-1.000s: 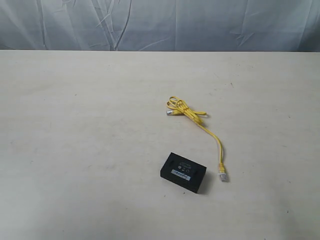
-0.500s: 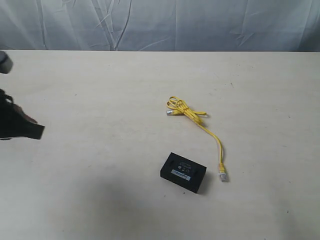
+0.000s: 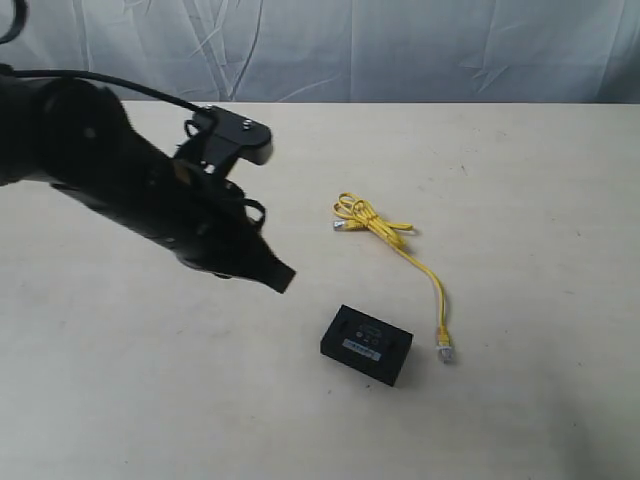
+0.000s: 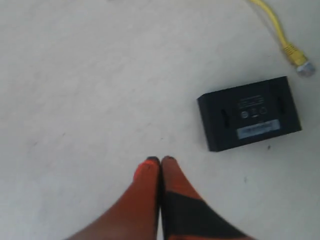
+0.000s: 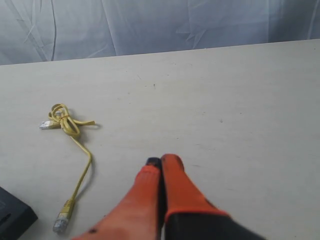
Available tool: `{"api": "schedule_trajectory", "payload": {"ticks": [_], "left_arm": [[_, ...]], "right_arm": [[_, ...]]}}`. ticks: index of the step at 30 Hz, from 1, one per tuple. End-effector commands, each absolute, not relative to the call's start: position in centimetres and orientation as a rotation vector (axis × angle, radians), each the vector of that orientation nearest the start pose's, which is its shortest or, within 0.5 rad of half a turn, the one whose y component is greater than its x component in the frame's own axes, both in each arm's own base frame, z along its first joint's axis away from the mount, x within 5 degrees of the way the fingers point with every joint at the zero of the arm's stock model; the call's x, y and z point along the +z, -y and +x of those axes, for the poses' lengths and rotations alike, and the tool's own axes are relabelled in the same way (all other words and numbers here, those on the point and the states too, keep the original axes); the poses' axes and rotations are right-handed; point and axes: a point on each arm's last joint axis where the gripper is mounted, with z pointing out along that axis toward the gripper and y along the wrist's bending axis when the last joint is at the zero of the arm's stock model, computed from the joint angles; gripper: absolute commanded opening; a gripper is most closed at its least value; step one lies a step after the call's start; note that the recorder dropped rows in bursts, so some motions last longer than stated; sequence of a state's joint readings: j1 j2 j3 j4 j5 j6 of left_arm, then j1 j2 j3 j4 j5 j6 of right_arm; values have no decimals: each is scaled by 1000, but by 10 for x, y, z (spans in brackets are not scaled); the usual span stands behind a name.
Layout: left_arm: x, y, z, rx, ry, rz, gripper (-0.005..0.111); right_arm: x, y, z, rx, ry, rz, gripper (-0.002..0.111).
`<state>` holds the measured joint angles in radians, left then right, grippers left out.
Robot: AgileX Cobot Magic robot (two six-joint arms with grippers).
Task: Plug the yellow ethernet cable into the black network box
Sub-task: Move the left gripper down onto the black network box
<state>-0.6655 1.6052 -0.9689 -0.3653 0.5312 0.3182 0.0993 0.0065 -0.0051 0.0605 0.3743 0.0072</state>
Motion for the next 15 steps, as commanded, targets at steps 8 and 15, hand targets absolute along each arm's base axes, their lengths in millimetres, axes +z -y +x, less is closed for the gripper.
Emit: {"api": "schedule_trajectory", "payload": {"ticks": [8,15], "left_arm": [[188,299,234,-612,-2524,1193,0],[176,339,216,-693,-2506,1287,0]], "right_arm": [[181,-7,53,128,-1844,-46,-1],[181,-7,53,128,-1844,-46,-1]]}}
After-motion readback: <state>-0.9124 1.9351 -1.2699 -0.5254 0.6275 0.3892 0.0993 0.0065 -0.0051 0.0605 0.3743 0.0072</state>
